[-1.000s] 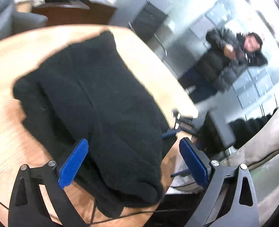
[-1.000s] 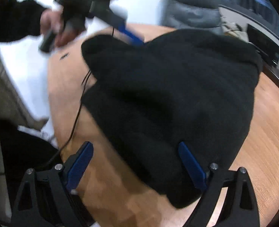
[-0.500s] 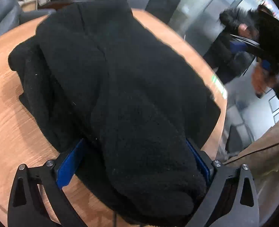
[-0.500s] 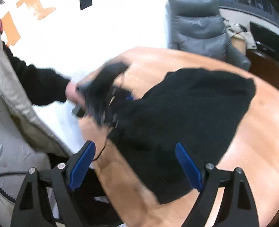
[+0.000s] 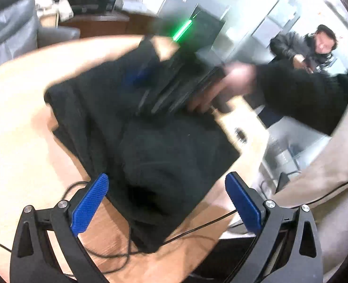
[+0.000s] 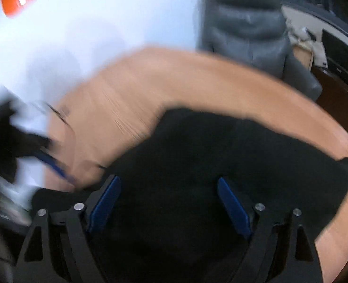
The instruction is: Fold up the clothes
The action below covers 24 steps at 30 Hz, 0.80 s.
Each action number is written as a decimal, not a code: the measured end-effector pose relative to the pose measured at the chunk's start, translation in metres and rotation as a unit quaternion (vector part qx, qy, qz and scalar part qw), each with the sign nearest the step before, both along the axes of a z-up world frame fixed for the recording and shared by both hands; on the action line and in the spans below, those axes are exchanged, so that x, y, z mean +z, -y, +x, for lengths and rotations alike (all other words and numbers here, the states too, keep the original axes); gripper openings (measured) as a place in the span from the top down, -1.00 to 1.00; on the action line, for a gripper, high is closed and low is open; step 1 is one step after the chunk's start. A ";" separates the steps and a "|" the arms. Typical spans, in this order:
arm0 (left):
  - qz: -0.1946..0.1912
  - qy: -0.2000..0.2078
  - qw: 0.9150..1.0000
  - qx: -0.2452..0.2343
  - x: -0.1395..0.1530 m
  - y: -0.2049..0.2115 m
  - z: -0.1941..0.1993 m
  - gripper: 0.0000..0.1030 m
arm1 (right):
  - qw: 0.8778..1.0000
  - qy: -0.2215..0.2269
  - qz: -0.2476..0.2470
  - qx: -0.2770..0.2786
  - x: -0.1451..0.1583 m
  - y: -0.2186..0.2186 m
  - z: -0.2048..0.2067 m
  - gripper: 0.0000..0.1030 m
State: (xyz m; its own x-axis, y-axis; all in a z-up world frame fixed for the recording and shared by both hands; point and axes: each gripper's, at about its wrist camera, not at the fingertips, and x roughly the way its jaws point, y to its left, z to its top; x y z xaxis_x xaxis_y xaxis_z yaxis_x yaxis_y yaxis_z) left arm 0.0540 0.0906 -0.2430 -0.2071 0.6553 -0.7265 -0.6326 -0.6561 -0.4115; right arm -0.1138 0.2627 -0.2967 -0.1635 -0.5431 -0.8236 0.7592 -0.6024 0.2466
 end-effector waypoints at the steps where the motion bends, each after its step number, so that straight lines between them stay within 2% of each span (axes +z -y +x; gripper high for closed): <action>1: 0.011 -0.013 1.000 -0.005 0.016 0.001 0.004 -0.96 | 1.000 0.008 -0.003 0.001 -0.009 0.003 -0.003 -0.75; 4: 0.031 -0.052 0.997 -0.042 0.043 -0.019 0.005 -0.99 | 1.000 0.002 -0.024 0.000 -0.009 0.001 -0.004 -0.77; 6: 0.028 -0.047 0.996 -0.075 0.031 -0.045 -0.001 -0.99 | 0.999 -0.014 -0.046 -0.010 0.006 -0.011 0.001 -0.71; 8: 0.023 -0.040 0.993 -0.108 0.018 -0.070 -0.007 -0.99 | 0.994 -0.025 -0.093 -0.044 0.029 -0.039 0.011 -0.71; 11: -0.021 0.002 0.991 -0.132 -0.030 -0.079 -0.003 -0.99 | 0.980 -0.039 -0.167 -0.101 0.069 -0.094 0.033 -0.71; 14: -0.020 -0.025 0.991 -0.132 -0.054 -0.066 0.015 -0.98 | 0.983 -0.055 -0.149 -0.094 0.093 -0.127 0.068 -0.71; 16: -0.021 -0.041 0.990 -0.131 -0.062 -0.059 0.025 -0.97 | 0.989 -0.044 -0.120 -0.075 0.088 -0.130 0.085 -0.71; 18: -0.032 -0.043 0.990 -0.134 -0.061 -0.064 0.027 -0.98 | 0.994 -0.022 -0.090 -0.052 0.070 -0.125 0.096 -0.71; 21: -0.022 -0.017 0.993 -0.115 -0.039 -0.062 0.020 -0.98 | 0.998 -0.002 -0.064 -0.016 0.051 -0.115 0.115 -0.71; 24: -0.018 -0.018 0.995 -0.101 -0.019 -0.052 0.025 -0.98 | 0.998 0.008 -0.065 0.011 0.048 -0.107 0.133 -0.71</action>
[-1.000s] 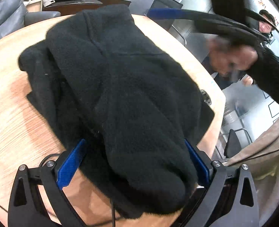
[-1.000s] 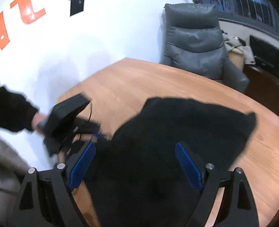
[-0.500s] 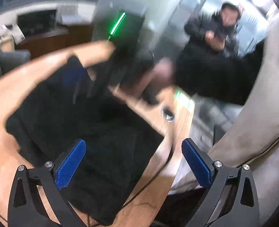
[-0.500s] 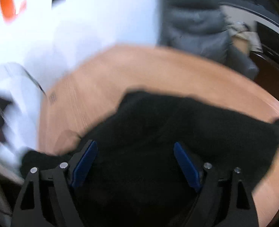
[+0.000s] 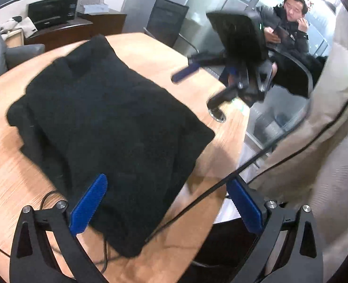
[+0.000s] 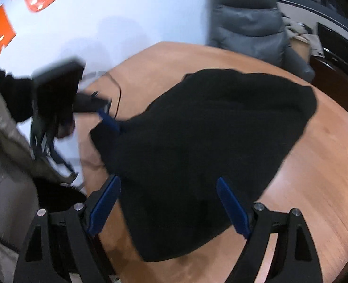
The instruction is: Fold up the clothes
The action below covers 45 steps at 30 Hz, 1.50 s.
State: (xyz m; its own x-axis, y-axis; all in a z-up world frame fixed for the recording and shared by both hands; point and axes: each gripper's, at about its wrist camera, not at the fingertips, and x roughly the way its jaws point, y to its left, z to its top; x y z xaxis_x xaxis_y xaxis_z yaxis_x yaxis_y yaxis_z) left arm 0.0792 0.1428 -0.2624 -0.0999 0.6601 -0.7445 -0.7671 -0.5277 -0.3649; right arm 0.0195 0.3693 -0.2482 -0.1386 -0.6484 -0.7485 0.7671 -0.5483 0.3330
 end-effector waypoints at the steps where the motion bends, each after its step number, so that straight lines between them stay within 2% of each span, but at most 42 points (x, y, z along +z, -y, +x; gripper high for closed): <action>1: -0.005 0.002 1.000 -0.003 -0.002 -0.003 0.001 -0.98 | 1.000 0.003 -0.005 0.003 0.001 0.001 0.004 -0.71; 7: -0.042 -0.006 0.999 -0.031 -0.022 -0.016 0.008 -0.98 | 1.000 0.000 -0.009 -0.030 0.004 -0.008 0.002 -0.71; 10: -0.099 -0.015 0.994 -0.039 -0.053 -0.014 0.015 -0.98 | 0.999 -0.001 -0.009 -0.039 0.013 -0.009 0.001 -0.71; 14: -0.159 -0.059 0.983 -0.069 -0.073 -0.021 0.030 -0.98 | 0.999 -0.006 0.005 -0.047 0.015 -0.014 0.005 -0.71; 16: -0.152 -0.042 0.986 -0.058 -0.068 -0.021 0.024 -0.98 | 0.999 -0.009 0.010 -0.051 0.015 -0.015 0.005 -0.71; 20: -0.114 -0.003 0.993 -0.019 -0.035 -0.011 0.010 -0.98 | 0.997 -0.020 0.009 -0.080 0.021 -0.019 0.000 -0.71; 22: -0.080 0.012 0.997 0.015 -0.011 0.000 -0.001 -0.99 | 0.995 -0.013 0.001 -0.103 0.019 -0.025 -0.006 -0.71; 24: -0.037 0.045 0.995 0.086 0.007 0.020 -0.026 -0.99 | 0.991 0.013 -0.011 -0.129 0.011 -0.037 -0.014 -0.71; 26: -0.001 0.080 0.985 0.154 0.014 0.038 -0.052 -0.99 | 0.985 0.062 -0.032 -0.161 -0.006 -0.054 -0.023 -0.74; 27: 0.022 0.112 0.975 0.191 0.010 0.051 -0.068 -0.99 | 0.978 0.093 -0.046 -0.179 -0.017 -0.063 -0.027 -0.76; 28: 0.053 0.156 0.961 0.223 0.002 0.064 -0.086 -0.99 | 0.972 0.118 -0.060 -0.194 -0.028 -0.071 -0.030 -0.78; 31: 0.119 0.268 0.919 0.262 -0.038 0.080 -0.129 -0.99 | 0.955 0.166 -0.096 -0.226 -0.051 -0.082 -0.041 -0.84; 34: 0.117 0.328 0.897 0.273 -0.084 0.083 -0.161 -0.99 | 0.942 0.198 -0.138 -0.235 -0.066 -0.083 -0.052 -0.92; 37: 0.105 0.373 0.886 0.254 -0.117 0.071 -0.173 -0.99 | 0.933 0.230 -0.141 -0.237 -0.084 -0.078 -0.066 -0.93; 42: 0.099 0.398 0.889 0.205 -0.139 0.036 -0.152 -0.99 | 0.930 0.253 -0.120 -0.236 -0.111 -0.069 -0.078 -0.93; 44: 0.101 0.403 0.886 0.207 -0.146 0.031 -0.150 -0.99 | 0.931 0.263 -0.113 -0.228 -0.122 -0.058 -0.081 -0.94; 45: 0.113 0.409 0.880 0.212 -0.149 0.030 -0.149 -0.99 | 0.934 0.257 -0.115 -0.220 -0.124 -0.052 -0.081 -0.91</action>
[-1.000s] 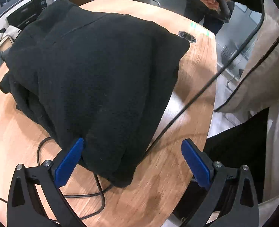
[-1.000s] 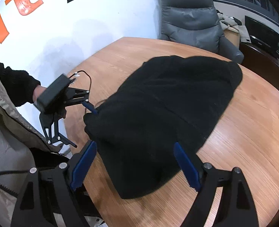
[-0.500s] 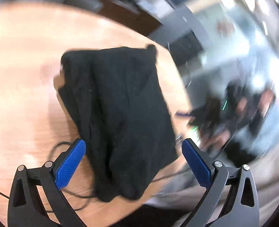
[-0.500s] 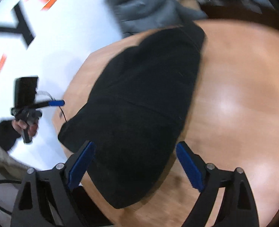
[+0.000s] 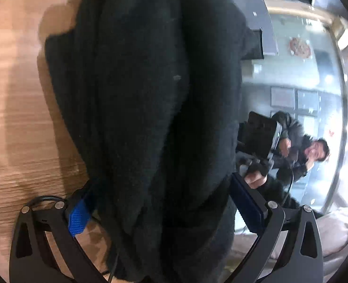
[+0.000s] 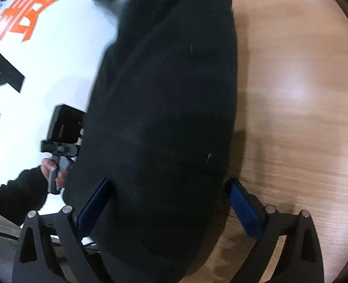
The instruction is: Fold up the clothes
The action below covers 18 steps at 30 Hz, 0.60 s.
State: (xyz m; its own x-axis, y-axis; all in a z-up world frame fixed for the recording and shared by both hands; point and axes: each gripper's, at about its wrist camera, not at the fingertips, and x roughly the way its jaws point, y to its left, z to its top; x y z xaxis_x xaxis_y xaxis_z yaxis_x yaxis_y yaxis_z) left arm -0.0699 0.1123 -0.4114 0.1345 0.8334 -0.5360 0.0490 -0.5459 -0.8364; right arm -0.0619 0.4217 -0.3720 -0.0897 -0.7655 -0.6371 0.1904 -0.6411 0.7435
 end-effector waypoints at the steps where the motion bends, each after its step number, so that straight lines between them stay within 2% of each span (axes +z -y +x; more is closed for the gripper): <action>1: 0.003 0.001 1.000 0.003 0.000 -0.001 0.000 -0.99 | 1.000 -0.007 0.000 0.003 0.000 0.005 -0.001 -0.90; 2: 0.005 0.002 1.000 0.006 0.000 -0.002 0.000 -0.99 | 1.000 -0.010 0.000 0.001 0.000 0.008 -0.002 -0.89; 4: 0.010 0.003 1.000 0.011 0.000 -0.003 0.000 -0.99 | 1.000 -0.009 0.000 -0.008 0.000 0.012 -0.004 -0.74; 5: 0.010 0.000 1.000 0.008 0.001 -0.006 0.000 -0.99 | 1.000 -0.011 0.006 -0.011 -0.001 0.012 -0.005 -0.52; 6: 0.011 -0.004 1.000 0.006 0.002 -0.008 0.001 -0.90 | 1.000 -0.010 0.011 -0.015 -0.002 0.011 -0.005 -0.35; 9: 0.013 -0.012 1.000 0.003 0.007 -0.013 0.002 -0.54 | 0.999 -0.005 0.024 -0.025 0.001 0.011 -0.003 -0.03; 10: 0.015 -0.015 1.000 0.009 0.009 -0.012 0.002 -0.39 | 0.999 -0.008 0.031 -0.026 0.004 0.013 -0.002 0.01; 13: 0.027 -0.036 0.999 0.024 0.023 -0.008 0.008 -0.13 | 0.998 -0.014 0.048 -0.029 0.017 0.022 0.004 0.11; 16: 0.046 -0.050 0.997 0.033 0.041 -0.002 0.015 -0.08 | 0.998 -0.029 0.054 -0.028 0.032 0.032 0.012 0.19; 18: 0.045 -0.060 0.996 0.038 0.060 0.007 0.019 -0.08 | 0.997 -0.049 0.055 -0.026 0.047 0.043 0.020 0.21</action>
State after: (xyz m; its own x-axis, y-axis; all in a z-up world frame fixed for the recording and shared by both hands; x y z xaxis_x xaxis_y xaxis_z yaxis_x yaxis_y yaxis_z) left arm -0.0504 0.1056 -0.3512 0.0080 0.8845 -0.4665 -0.0164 -0.4663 -0.8845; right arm -0.0417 0.3783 -0.3245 -0.1933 -0.6840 -0.7034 0.2230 -0.7288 0.6474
